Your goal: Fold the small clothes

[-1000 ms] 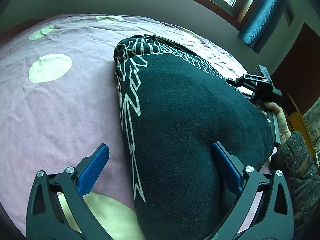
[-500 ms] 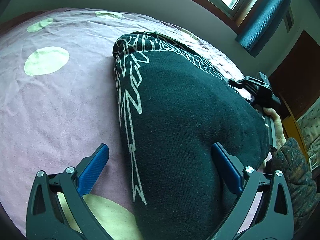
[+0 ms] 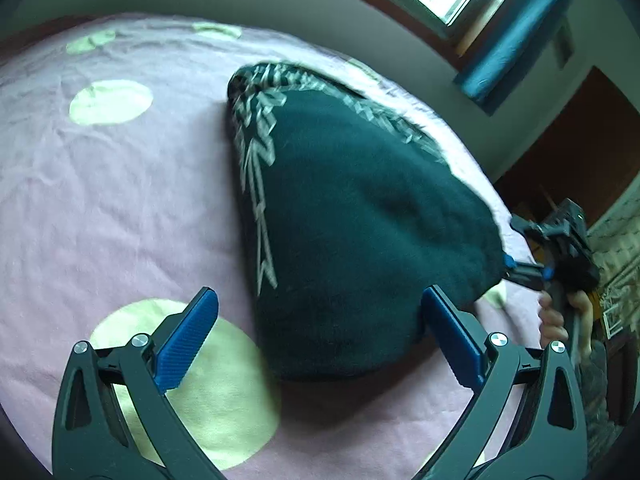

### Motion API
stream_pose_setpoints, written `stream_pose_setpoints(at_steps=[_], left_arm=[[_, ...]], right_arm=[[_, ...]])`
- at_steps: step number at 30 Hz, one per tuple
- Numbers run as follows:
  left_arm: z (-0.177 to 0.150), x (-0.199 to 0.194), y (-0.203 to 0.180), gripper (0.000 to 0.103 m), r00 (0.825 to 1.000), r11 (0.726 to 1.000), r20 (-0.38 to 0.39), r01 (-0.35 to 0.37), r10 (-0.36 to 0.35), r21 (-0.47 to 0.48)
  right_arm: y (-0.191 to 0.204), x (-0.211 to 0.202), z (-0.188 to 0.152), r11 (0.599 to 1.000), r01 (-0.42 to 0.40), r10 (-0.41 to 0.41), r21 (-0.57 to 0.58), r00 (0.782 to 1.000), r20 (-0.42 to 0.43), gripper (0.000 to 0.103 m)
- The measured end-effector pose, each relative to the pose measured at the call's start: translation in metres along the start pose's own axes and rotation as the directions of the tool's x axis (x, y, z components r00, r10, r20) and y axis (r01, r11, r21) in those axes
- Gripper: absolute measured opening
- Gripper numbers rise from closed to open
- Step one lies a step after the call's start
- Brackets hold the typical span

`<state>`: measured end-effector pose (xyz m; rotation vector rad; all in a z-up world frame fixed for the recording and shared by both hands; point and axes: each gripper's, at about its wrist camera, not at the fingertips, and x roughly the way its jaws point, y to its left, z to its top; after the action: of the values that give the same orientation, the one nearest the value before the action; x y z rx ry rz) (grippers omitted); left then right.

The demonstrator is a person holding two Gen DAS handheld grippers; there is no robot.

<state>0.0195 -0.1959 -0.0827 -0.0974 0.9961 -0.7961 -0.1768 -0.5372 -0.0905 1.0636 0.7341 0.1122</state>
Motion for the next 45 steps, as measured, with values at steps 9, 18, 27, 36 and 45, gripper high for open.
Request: stream_pose_setpoints(at_steps=[9, 18, 27, 36, 45], left_arm=[[-0.009, 0.01, 0.01, 0.096, 0.999, 0.999, -0.038, -0.032, 0.032, -0.017], [-0.015, 0.007, 0.008, 0.095, 0.999, 0.999, -0.022, -0.047, 0.047, 0.021], [-0.002, -0.042, 0.03, 0.101, 0.983, 0.983, 0.042, 0.181, -0.18, -0.032], [0.043, 0.018, 0.036, 0.101, 0.955, 0.959, -0.082, 0.282, -0.284, -0.038], [0.066, 0.06, 0.047, 0.101, 0.919, 0.93, -0.151, 0.353, -0.365, -0.1]], right_arm=[[-0.018, 0.02, -0.021, 1.0, -0.002, 0.003, 0.003, 0.998, -0.068, 0.027], [-0.029, 0.02, -0.024, 0.997, -0.076, 0.077, 0.015, 0.995, -0.068, 0.031], [-0.003, -0.008, -0.001, 0.996, -0.086, 0.085, -0.02, 0.996, -0.036, 0.077], [-0.009, 0.058, 0.045, 0.998, -0.057, 0.055, -0.008, 0.988, -0.142, 0.078], [-0.002, 0.1, 0.067, 0.996, -0.067, 0.054, -0.059, 0.979, -0.196, 0.078]])
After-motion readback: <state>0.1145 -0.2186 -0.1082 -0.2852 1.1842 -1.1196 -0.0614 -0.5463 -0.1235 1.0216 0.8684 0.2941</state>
